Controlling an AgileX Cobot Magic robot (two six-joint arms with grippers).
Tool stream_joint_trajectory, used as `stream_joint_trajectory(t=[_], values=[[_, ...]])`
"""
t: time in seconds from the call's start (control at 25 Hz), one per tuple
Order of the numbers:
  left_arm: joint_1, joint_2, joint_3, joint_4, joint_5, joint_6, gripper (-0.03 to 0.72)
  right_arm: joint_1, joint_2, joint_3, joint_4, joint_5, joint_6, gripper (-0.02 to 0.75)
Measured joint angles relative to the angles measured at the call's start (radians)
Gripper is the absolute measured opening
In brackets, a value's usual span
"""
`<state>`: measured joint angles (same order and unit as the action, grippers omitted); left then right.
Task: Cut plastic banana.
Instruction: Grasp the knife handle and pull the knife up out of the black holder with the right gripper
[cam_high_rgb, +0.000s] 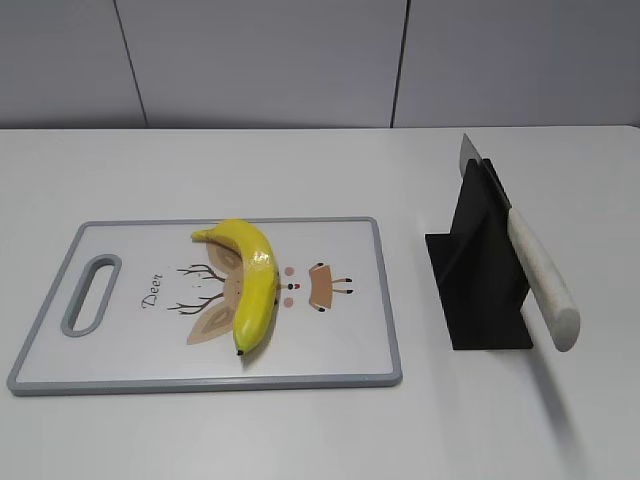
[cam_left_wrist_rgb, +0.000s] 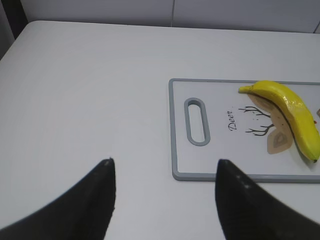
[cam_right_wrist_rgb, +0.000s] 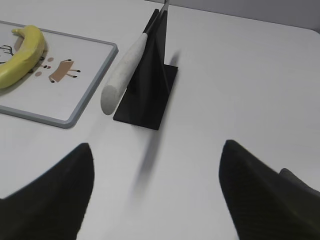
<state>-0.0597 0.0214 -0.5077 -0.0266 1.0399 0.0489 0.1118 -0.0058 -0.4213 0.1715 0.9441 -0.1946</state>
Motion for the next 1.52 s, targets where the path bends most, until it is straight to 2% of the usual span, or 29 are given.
stream_joint_trajectory(t=[0.36, 0.52, 0.92, 1.36, 1.52], values=[[0.0, 0.0, 0.001, 0.002, 0.0, 0.0, 0.595, 0.0, 0.105, -0.046, -0.014, 0.059, 0.128, 0.592], [0.0, 0.0, 0.001, 0.002, 0.0, 0.0, 0.593, 0.0, 0.214, -0.101, -0.017, 0.072, 0.178, 0.592], [0.0, 0.0, 0.001, 0.002, 0.0, 0.014, 0.581, 0.0, 0.564, -0.279, -0.016, 0.244, 0.262, 0.592], [0.0, 0.0, 0.001, 0.002, 0.0, 0.016, 0.576, 0.0, 0.902, -0.556, 0.148, 0.251, 0.267, 0.592], [0.0, 0.0, 0.001, 0.002, 0.0, 0.017, 0.576, 0.048, 1.025, -0.655, 0.148, 0.251, 0.269, 0.592]])
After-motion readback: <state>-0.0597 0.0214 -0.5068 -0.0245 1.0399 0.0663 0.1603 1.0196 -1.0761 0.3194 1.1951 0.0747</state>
